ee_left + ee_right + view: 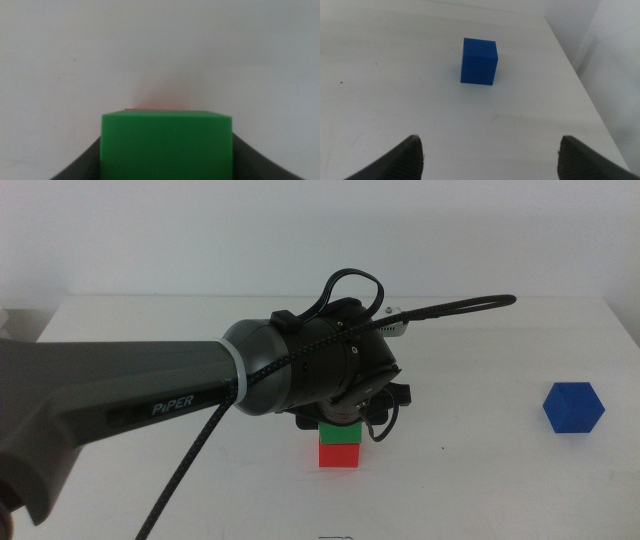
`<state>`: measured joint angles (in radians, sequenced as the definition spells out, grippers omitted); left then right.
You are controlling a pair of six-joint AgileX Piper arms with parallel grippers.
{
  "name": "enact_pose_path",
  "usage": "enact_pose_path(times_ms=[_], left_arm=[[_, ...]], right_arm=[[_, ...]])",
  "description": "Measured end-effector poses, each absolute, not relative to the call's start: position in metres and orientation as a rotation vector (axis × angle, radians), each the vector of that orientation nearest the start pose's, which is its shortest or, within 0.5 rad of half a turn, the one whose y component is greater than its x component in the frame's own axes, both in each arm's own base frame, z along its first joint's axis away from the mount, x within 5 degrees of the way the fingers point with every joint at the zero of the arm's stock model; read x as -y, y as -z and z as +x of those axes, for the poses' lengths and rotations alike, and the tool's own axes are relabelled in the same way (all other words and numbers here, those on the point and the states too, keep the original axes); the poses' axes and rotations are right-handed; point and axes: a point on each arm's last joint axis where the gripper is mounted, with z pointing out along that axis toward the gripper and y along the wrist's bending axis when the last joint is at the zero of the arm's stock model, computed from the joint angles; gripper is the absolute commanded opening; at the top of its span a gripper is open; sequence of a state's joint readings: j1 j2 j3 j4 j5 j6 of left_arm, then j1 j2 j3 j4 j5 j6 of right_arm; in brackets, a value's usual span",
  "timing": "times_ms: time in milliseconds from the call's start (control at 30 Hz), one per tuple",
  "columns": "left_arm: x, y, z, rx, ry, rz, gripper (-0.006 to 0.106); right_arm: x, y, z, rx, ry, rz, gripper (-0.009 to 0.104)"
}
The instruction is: Stack red cubes first, then green, then blue cubes in a specific spot.
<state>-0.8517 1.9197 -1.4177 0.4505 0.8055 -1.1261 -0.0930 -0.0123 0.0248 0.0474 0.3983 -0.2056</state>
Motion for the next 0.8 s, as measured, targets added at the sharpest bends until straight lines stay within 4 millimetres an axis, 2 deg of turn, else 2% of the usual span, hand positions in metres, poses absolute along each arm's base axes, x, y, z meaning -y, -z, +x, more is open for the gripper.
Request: enact_pose_path(times_ms=[700, 800], left_arm=[[0.2855, -0.2151, 0.2889, -2.629, 0.090, 0.030, 0.089], [0.2853, -0.2172, 0.2882, -2.628, 0.093, 0.047, 0.093]], right_arm=[[0.0031, -0.1698, 0.0517, -1.895, 0.156, -0.078, 0.094], [0.0031, -0.1698, 0.0517, -1.895, 0.156, -0.078, 0.094]])
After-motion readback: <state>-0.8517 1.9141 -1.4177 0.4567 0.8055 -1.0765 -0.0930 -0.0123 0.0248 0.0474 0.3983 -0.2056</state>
